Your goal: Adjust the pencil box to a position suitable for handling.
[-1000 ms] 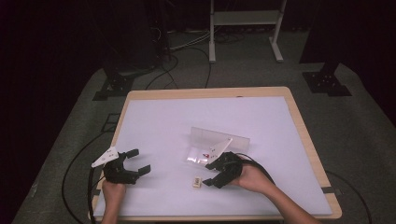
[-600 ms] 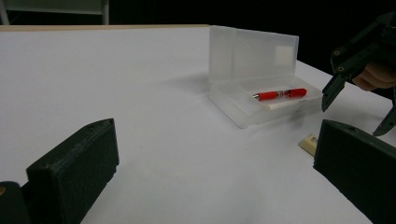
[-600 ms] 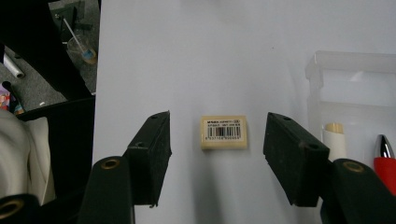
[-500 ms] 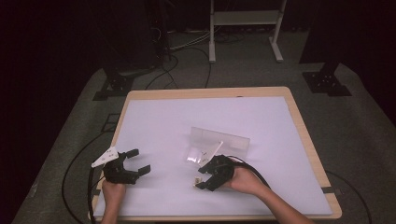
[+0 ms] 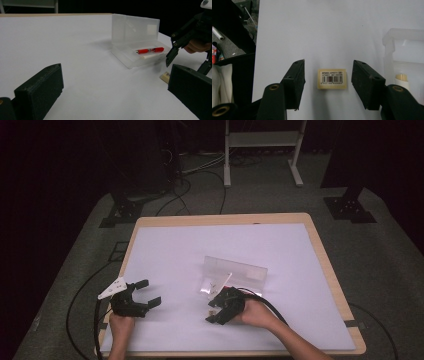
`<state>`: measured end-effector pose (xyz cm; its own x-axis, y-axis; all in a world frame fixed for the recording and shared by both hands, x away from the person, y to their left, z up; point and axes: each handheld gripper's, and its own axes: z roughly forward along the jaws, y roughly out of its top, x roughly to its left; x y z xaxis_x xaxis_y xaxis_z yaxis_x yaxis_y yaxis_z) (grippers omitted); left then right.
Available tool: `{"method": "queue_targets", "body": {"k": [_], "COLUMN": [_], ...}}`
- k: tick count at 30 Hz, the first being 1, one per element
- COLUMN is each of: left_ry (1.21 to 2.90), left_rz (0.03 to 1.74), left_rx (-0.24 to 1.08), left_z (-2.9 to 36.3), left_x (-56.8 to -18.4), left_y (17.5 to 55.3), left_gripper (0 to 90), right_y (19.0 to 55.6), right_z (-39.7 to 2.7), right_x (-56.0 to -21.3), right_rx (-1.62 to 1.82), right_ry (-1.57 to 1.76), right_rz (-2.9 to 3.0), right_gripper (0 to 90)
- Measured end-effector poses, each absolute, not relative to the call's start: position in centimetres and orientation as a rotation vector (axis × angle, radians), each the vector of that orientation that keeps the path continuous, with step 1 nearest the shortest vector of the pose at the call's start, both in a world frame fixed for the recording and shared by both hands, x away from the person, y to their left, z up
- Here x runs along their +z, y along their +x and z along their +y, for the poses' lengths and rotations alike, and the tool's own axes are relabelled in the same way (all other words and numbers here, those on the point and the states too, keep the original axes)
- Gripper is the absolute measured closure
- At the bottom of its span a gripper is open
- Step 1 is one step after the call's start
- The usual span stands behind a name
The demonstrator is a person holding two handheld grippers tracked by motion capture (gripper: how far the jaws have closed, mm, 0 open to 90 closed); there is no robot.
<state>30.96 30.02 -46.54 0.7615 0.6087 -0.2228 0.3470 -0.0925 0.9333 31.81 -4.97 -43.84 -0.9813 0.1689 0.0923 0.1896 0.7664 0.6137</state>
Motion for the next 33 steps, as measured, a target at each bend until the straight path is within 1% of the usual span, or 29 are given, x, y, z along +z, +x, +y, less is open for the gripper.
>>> {"method": "queue_targets", "body": {"k": [6,11,13,18,20,33], "left_ry": [1.701,1.699,1.700,1.701,1.699,1.698], "left_rz": [0.761,0.761,0.761,0.762,0.762,0.762], "left_rx": [0.257,0.258,0.257,0.257,0.257,0.257], "left_z": [30.0,30.0,30.0,30.0,30.0,30.0], "left_x": [-46.5,-46.5,-46.5,-46.5,-46.5,-46.5], "left_y": [30.9,31.0,31.0,30.9,30.9,30.9], "left_gripper": [0.0,0.0,0.0,0.0,0.0,0.0], "right_y": [32.1,32.3,32.3,32.3,32.4,32.4], "right_z": [-4.7,-4.6,-4.6,-4.4,-4.4,-4.7], "right_x": [-44.4,-44.7,-44.8,-45.0,-45.1,-44.5], "right_rx": [-0.992,-0.969,-0.970,-0.940,-0.937,-0.980], "right_ry": [-0.296,-0.305,-0.306,-0.297,-0.293,-0.302], "right_rz": [-2.939,-2.946,-2.942,-2.958,-2.951,-2.977], "right_gripper": [45.5,48.7,51.5,54.3,57.3,58.6]}}
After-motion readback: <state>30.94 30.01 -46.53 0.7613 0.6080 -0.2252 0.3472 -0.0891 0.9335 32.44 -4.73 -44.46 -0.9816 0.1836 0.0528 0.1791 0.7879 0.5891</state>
